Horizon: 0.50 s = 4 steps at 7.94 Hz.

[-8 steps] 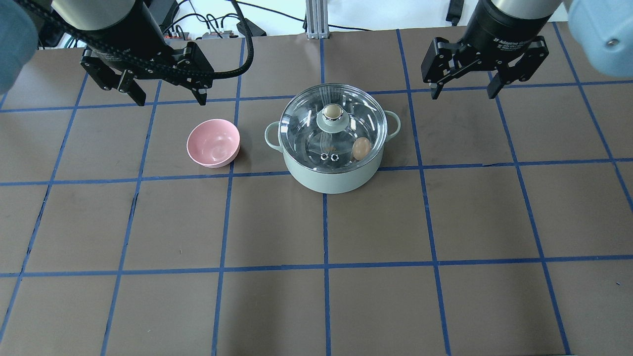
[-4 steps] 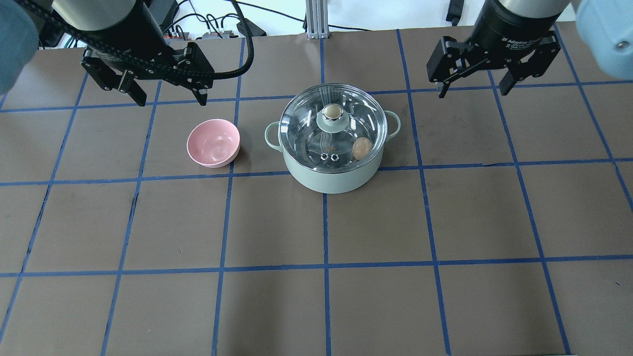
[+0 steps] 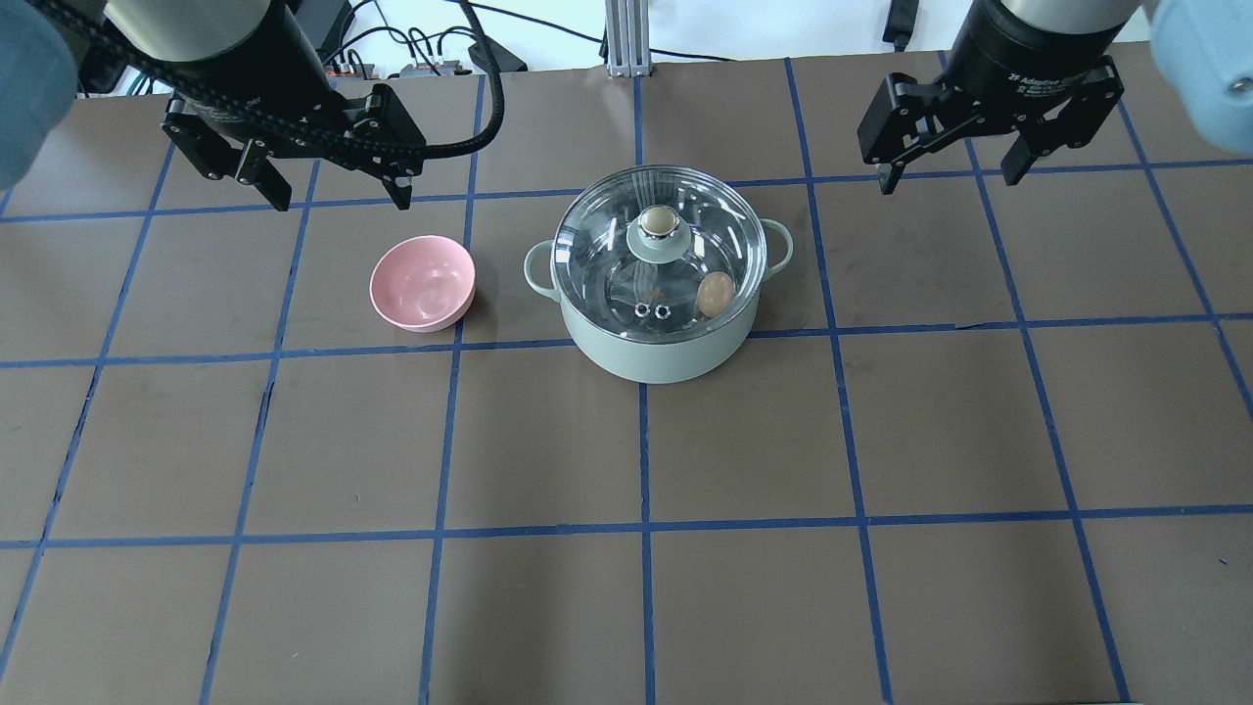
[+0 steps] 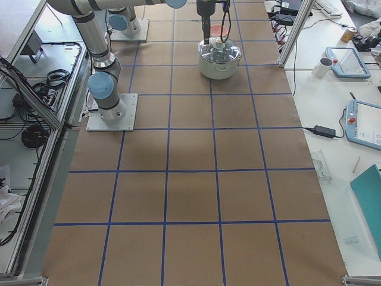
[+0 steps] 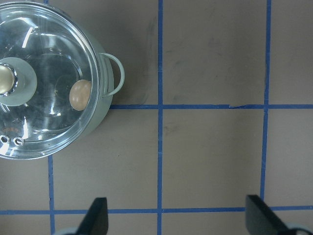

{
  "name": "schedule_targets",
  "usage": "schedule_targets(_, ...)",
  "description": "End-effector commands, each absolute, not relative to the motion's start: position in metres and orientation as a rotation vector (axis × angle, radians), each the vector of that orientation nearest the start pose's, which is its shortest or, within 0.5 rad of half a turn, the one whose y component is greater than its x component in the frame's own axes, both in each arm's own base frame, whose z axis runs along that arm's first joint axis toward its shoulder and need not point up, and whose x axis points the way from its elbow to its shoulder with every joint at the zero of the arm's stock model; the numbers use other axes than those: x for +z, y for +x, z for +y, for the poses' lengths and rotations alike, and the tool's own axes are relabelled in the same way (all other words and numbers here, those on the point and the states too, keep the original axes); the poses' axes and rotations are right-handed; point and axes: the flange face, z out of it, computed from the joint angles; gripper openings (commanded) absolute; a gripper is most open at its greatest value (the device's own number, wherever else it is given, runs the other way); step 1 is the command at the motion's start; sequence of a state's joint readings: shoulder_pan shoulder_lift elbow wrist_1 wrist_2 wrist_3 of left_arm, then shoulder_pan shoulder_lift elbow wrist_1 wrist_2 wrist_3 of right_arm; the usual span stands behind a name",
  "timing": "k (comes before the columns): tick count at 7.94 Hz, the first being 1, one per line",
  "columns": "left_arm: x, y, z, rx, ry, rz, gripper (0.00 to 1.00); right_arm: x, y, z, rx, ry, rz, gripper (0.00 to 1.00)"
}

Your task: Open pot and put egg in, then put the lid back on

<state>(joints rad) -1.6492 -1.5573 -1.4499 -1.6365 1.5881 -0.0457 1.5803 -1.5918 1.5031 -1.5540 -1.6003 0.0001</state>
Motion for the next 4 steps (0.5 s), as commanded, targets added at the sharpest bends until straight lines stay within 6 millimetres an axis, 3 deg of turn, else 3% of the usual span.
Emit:
schedule_targets(1, 0.5478, -0.1706, -0.4762, -0.110, 0.054, 3.124, 1.00, 0.5301, 0.1328, -0.4875, -0.114, -0.008, 3.167, 1.00)
schedule_targets(4, 0.5478, -0.1707, -0.4762, -0.110, 0.054, 3.125, 1.00, 0.5297, 0.1331, -0.4884, -0.117, -0.008, 3.164, 1.00)
